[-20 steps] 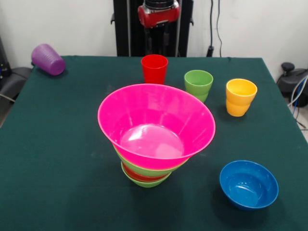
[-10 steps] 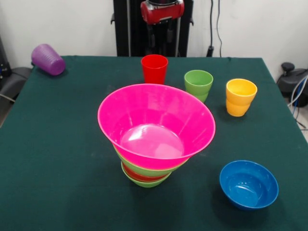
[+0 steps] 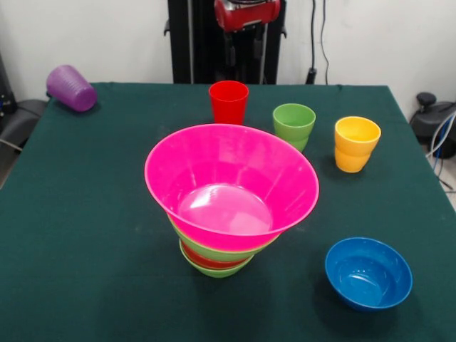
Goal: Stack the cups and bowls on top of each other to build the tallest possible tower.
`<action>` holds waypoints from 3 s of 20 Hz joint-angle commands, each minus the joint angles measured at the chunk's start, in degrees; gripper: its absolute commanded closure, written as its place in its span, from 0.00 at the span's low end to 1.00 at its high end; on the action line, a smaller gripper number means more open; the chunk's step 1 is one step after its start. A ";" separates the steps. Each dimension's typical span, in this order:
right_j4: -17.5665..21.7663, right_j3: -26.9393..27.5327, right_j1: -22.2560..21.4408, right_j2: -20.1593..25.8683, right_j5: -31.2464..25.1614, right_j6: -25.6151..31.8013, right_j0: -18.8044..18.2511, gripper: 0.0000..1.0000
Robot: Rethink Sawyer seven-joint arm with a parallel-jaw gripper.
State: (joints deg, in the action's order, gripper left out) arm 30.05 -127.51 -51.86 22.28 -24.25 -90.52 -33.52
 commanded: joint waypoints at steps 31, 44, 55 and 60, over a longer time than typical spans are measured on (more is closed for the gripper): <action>6.47 13.11 11.92 0.61 -0.18 -1.15 2.86 0.00; 7.60 10.99 10.66 -1.34 -4.01 -0.20 3.34 0.00; 9.05 8.11 9.06 -2.15 -4.65 0.42 2.73 0.00; 11.98 8.48 12.92 -6.42 0.10 -5.25 5.81 0.00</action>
State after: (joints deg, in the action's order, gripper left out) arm 36.74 -117.80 -42.14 19.15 -26.02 -90.52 -30.69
